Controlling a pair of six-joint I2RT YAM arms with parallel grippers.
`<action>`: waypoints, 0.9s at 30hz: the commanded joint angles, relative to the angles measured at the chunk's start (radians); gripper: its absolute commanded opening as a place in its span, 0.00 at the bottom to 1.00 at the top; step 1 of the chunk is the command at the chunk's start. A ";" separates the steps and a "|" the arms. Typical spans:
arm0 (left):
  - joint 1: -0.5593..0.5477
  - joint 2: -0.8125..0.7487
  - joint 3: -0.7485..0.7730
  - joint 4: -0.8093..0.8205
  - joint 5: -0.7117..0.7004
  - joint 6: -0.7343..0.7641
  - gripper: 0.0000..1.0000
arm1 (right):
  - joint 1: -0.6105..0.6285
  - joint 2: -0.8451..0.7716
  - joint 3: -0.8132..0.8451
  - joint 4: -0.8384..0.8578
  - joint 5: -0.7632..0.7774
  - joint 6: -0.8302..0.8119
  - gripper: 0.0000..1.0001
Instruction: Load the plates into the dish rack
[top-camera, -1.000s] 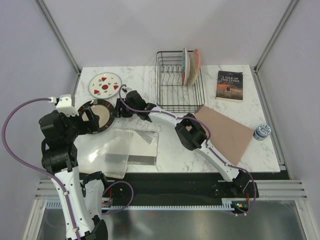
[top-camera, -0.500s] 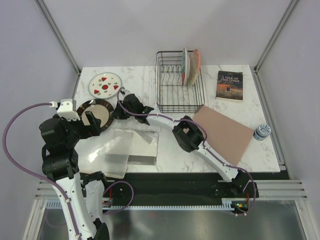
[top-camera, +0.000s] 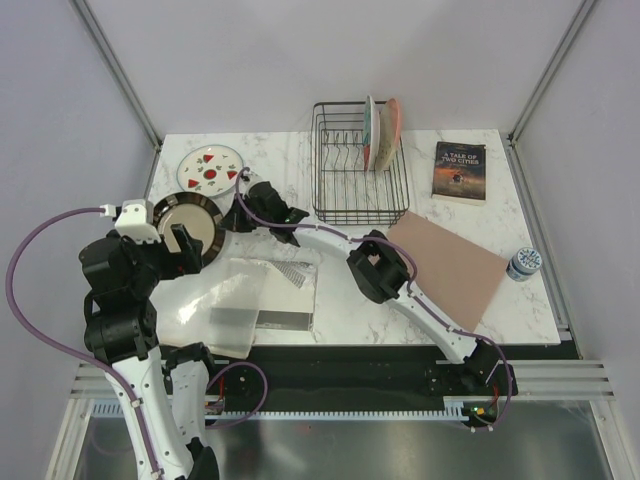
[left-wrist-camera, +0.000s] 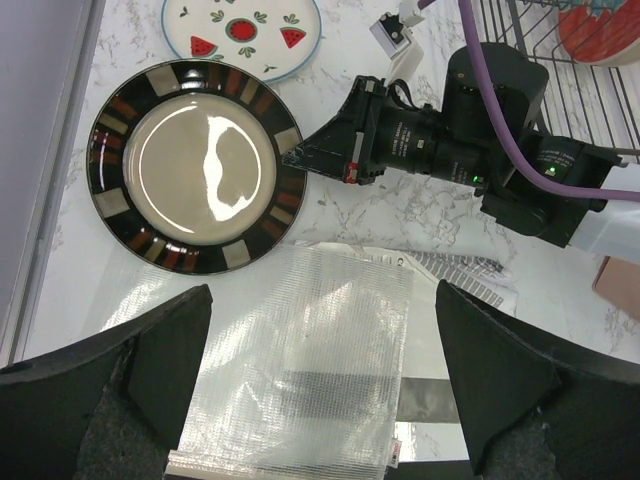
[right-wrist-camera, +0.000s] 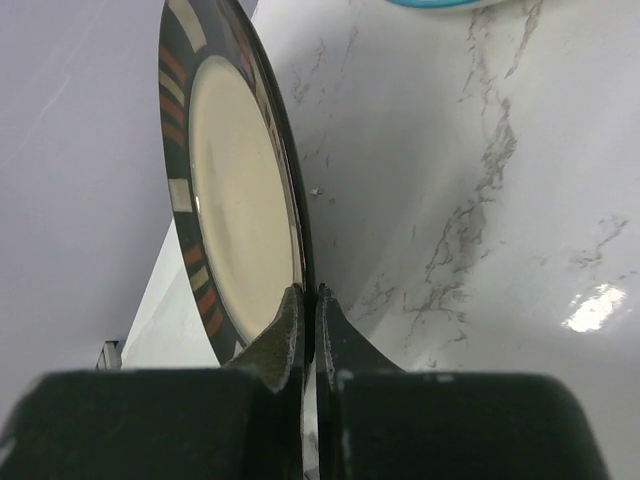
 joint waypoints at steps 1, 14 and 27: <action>-0.002 -0.004 0.036 0.061 0.014 -0.032 1.00 | -0.055 -0.141 -0.011 0.017 0.007 -0.077 0.00; -0.001 -0.014 0.061 0.180 0.011 0.066 1.00 | -0.107 -0.325 -0.017 0.045 -0.073 -0.171 0.00; -0.001 0.111 0.118 0.316 0.077 0.230 1.00 | -0.156 -0.496 -0.031 0.017 -0.168 -0.339 0.00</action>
